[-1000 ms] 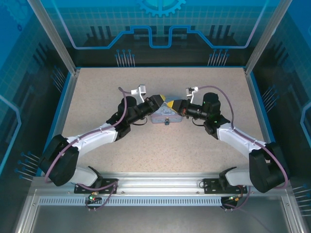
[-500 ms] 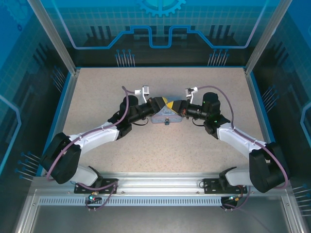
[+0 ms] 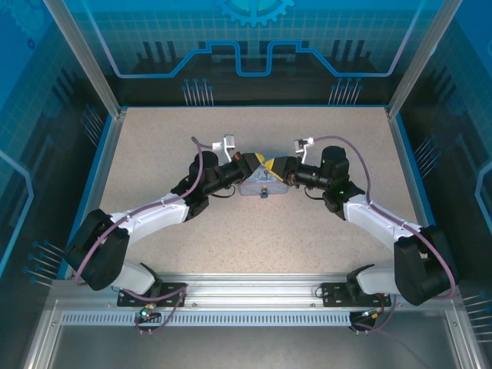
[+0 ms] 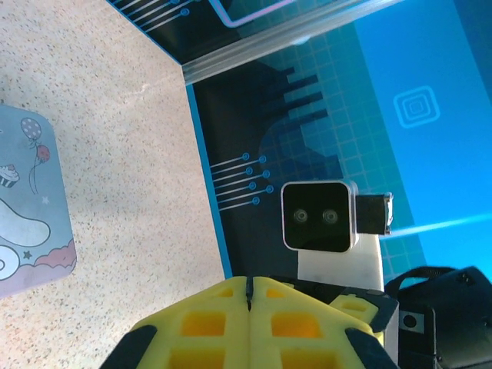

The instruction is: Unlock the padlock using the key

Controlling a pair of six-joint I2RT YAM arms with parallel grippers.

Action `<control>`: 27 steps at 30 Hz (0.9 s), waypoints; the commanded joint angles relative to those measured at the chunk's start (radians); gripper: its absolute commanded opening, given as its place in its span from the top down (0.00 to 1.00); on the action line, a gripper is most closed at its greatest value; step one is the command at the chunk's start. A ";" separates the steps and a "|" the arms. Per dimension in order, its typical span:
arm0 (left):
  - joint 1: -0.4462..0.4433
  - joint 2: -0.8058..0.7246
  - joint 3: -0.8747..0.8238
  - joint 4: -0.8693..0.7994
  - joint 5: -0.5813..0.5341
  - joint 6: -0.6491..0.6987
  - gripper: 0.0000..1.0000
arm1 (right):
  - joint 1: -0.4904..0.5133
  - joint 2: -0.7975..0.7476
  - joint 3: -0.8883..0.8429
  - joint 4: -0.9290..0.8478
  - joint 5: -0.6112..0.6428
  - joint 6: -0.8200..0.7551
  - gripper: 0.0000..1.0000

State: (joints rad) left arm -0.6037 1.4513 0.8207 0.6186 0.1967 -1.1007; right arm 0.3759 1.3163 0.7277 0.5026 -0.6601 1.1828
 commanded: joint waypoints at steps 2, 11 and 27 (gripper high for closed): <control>0.003 -0.010 -0.016 0.040 -0.051 -0.034 1.00 | -0.009 -0.004 0.005 0.087 0.020 0.049 0.70; -0.005 -0.004 -0.029 0.079 -0.074 -0.061 1.00 | 0.003 0.016 0.016 0.096 0.033 0.060 0.71; -0.021 0.005 -0.026 0.121 -0.088 -0.065 1.00 | 0.018 0.051 0.019 0.114 0.036 0.069 0.72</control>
State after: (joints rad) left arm -0.6182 1.4525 0.7982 0.6941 0.1268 -1.1545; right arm 0.3862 1.3582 0.7277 0.5846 -0.6289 1.2427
